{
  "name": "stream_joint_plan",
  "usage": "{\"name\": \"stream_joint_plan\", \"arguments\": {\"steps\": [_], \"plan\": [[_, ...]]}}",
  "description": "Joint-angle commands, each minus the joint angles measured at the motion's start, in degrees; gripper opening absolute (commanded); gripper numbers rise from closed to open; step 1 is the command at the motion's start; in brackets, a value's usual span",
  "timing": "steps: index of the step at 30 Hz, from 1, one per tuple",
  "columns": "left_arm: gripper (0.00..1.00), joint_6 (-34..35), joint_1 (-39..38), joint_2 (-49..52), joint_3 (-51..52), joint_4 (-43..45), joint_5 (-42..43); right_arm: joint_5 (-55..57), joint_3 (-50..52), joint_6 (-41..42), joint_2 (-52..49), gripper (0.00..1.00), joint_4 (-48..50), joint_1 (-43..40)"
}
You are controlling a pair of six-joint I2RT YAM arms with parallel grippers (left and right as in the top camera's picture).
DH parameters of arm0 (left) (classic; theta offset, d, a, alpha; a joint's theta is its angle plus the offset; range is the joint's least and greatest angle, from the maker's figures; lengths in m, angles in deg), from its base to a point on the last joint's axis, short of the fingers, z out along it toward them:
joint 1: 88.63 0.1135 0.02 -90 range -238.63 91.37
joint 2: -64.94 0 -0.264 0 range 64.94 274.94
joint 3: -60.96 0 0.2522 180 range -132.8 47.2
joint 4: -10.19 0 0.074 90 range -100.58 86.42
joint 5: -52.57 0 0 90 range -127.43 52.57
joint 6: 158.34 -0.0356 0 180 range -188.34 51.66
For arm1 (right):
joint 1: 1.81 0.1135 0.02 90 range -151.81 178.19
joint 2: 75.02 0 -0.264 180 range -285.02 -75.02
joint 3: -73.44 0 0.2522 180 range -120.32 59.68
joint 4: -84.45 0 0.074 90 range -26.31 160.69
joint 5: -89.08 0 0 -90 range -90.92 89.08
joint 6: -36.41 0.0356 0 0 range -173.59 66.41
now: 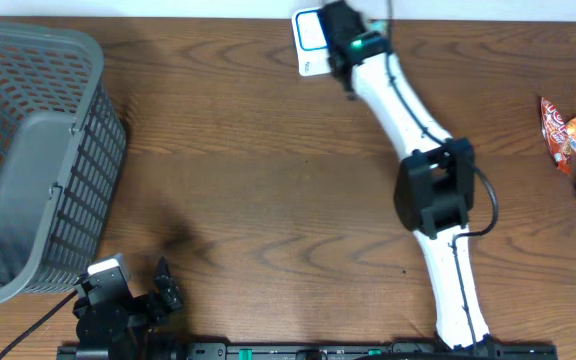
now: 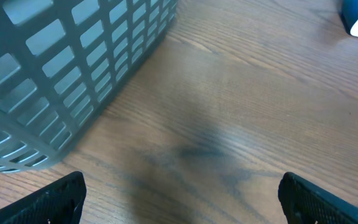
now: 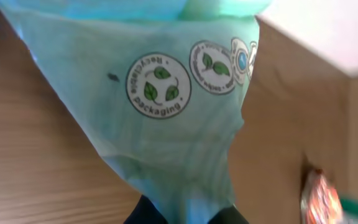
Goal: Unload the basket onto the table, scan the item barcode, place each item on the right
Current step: 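Present the wipes packet to the white scanner, then carry the wipes packet right and drop it at the table edge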
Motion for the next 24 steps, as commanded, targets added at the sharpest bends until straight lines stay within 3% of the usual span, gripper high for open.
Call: {"name": "stream_joint_plan", "arguments": {"steps": [1,9,15,18,24], "plan": [[0.99,0.1,-0.2,-0.2,0.2,-0.1,-0.5,4.7,1.0,9.8,-0.6,0.01,-2.9,-8.0],[0.99,0.1,-0.2,-0.2,0.2,-0.1,-0.5,-2.3,9.4,10.1,-0.6,0.01,-0.6,-23.2],[0.99,0.1,-0.2,-0.2,0.2,-0.1,-0.5,-12.1,13.0,4.5,-0.6,0.05,3.3,-32.1],[0.99,0.1,-0.2,-0.2,0.2,-0.1,-0.5,-12.2,13.0,4.6,-0.6,0.12,4.0,-35.5],[0.99,0.1,-0.2,-0.2,0.2,-0.1,-0.5,-11.9,11.5,5.0,-0.5,0.11,3.7,-40.8]]}}
